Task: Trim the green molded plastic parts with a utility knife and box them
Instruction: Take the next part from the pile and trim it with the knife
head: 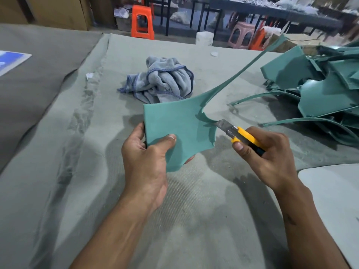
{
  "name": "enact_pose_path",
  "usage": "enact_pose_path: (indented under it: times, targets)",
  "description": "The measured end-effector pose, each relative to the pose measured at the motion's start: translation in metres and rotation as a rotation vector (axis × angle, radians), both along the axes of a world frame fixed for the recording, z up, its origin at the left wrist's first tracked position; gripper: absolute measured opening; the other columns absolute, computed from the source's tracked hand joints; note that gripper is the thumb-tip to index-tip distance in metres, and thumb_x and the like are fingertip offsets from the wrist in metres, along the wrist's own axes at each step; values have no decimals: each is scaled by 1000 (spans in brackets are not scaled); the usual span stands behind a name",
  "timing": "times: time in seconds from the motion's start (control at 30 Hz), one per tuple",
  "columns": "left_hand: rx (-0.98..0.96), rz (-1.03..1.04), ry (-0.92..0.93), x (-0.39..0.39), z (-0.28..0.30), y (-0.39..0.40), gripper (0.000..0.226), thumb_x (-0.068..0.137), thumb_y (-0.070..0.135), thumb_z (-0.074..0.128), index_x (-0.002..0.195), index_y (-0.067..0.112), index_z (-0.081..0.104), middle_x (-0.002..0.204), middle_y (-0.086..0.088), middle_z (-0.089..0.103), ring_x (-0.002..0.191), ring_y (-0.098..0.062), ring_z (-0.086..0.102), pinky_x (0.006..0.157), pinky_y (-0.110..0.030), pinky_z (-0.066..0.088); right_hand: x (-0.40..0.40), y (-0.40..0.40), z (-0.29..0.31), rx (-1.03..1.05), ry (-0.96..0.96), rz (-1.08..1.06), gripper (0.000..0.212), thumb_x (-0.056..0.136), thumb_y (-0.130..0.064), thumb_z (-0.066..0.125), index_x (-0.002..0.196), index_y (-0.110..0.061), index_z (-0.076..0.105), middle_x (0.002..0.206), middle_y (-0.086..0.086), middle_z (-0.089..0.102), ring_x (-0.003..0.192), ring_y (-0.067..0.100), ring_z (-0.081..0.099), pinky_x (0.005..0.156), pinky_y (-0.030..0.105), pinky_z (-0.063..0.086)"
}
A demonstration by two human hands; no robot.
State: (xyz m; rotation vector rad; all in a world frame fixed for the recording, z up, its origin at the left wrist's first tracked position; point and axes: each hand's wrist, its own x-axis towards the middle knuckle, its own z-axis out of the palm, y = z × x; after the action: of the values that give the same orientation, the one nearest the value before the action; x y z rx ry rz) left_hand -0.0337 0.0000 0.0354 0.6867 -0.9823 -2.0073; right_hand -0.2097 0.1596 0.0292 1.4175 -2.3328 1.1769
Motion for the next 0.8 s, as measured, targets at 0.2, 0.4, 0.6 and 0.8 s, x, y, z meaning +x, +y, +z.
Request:
enact_pose_path:
  times: [0.2, 0.4, 0.6, 0.8]
  targets:
    - [18, 22, -12, 1, 0, -5, 29, 87, -15, 63, 100, 10, 70, 91, -9, 77, 74, -27, 75, 56, -45, 60, 2, -1, 0, -57, -69, 51, 42, 95, -56, 62, 66, -28, 51, 53, -7, 35, 48, 14, 34, 49, 36, 27]
    - [-4, 4, -14, -1, -1, -4, 29, 86, -16, 62, 98, 9, 70, 92, -11, 77, 75, -28, 74, 56, -46, 60, 7, -8, -1, 59, 56, -84, 46, 93, -61, 56, 64, -26, 48, 50, -5, 36, 46, 18, 39, 49, 38, 34]
    - [-32, -2, -24, -1, -5, -5, 32, 86, -14, 64, 95, 15, 72, 92, -9, 78, 77, -30, 75, 57, -49, 60, 5, -5, -1, 7, 182, -121, 40, 95, -52, 62, 70, -25, 49, 52, -8, 37, 48, 15, 43, 47, 33, 34]
    - [-124, -32, -66, -2, -7, -5, 40, 84, -16, 64, 103, 18, 73, 93, -8, 77, 76, -30, 75, 55, -50, 59, -2, -5, -9, -97, 140, -266, 38, 98, -57, 57, 86, -22, 61, 55, -6, 42, 51, 10, 43, 52, 33, 32]
